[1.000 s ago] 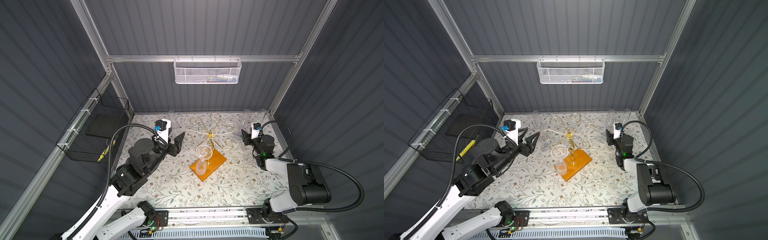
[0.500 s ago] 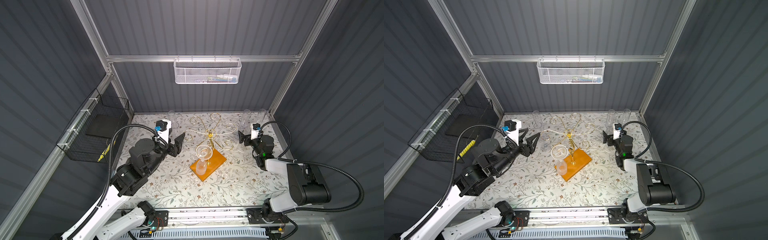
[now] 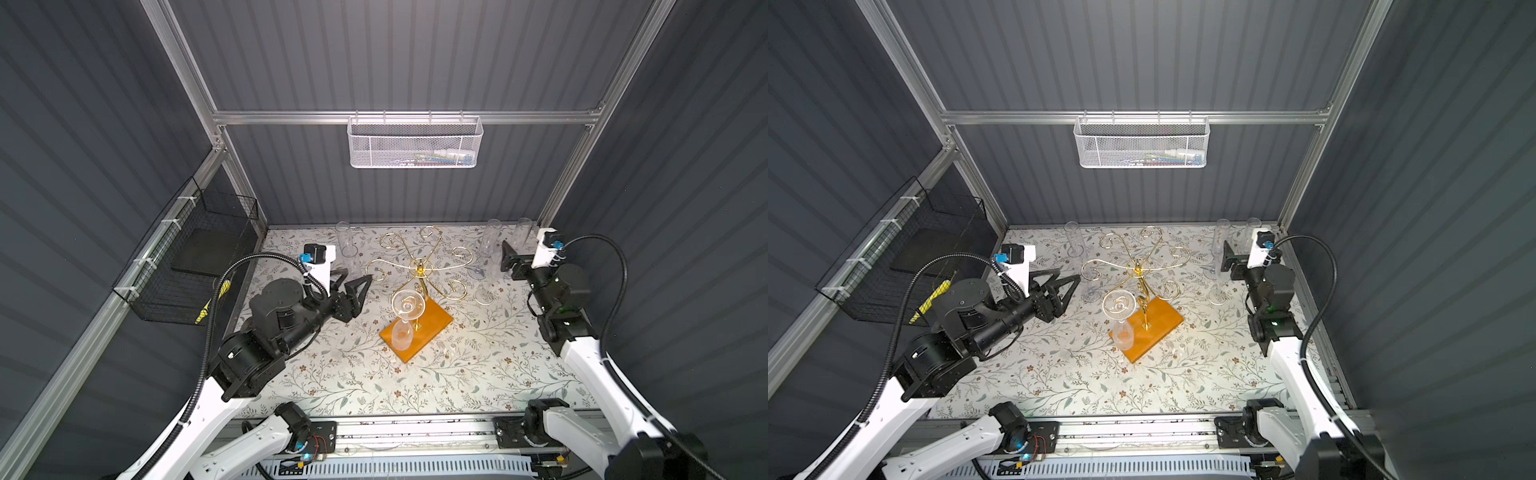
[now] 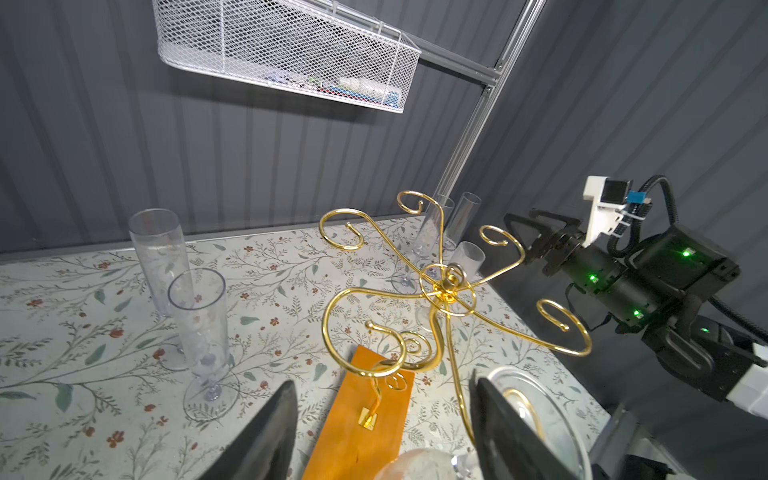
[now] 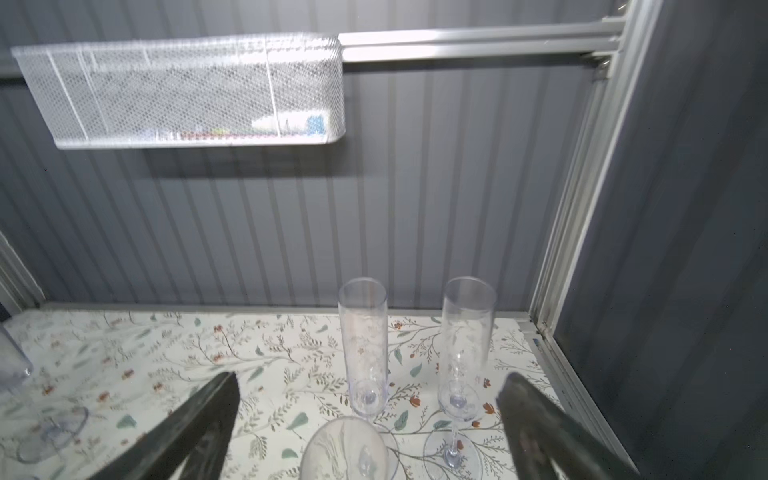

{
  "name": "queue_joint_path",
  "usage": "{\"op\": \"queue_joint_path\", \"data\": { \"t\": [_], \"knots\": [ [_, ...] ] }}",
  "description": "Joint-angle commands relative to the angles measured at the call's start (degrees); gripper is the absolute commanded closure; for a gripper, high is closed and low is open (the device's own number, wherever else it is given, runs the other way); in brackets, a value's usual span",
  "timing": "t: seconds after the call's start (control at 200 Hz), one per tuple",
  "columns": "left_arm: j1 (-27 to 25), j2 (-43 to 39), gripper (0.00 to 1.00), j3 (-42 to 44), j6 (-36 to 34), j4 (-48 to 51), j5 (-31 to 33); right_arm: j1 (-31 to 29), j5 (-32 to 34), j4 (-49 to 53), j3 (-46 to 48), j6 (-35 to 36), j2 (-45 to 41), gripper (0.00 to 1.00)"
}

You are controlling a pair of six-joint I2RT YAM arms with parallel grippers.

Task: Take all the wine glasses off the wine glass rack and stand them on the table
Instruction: 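Open the right gripper and reach it toward a glass hanging on the rack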

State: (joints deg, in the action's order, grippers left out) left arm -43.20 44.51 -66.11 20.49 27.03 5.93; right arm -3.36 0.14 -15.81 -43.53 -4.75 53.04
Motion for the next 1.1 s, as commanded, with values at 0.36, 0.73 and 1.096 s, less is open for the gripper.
{"op": "queue_joint_path", "data": {
  "t": [0.36, 0.73, 1.096],
  "knots": [
    [-0.23, -7.47, 0.3, 5.02, 5.21, -3.18, 5.71, -4.2, -26.99, 43.93, -14.3, -41.38, -17.04, 0.04],
    [-0.27, -8.17, 0.29, 6.65, 5.05, -3.94, 9.79, -30.61, -15.8, 48.03, -15.19, -58.3, -19.57, 0.34],
    [-0.3, -8.15, 0.28, 6.63, 3.24, -4.02, 11.17, -56.76, 0.6, 35.83, -15.35, -59.16, -6.67, 0.34]
  ]
}}
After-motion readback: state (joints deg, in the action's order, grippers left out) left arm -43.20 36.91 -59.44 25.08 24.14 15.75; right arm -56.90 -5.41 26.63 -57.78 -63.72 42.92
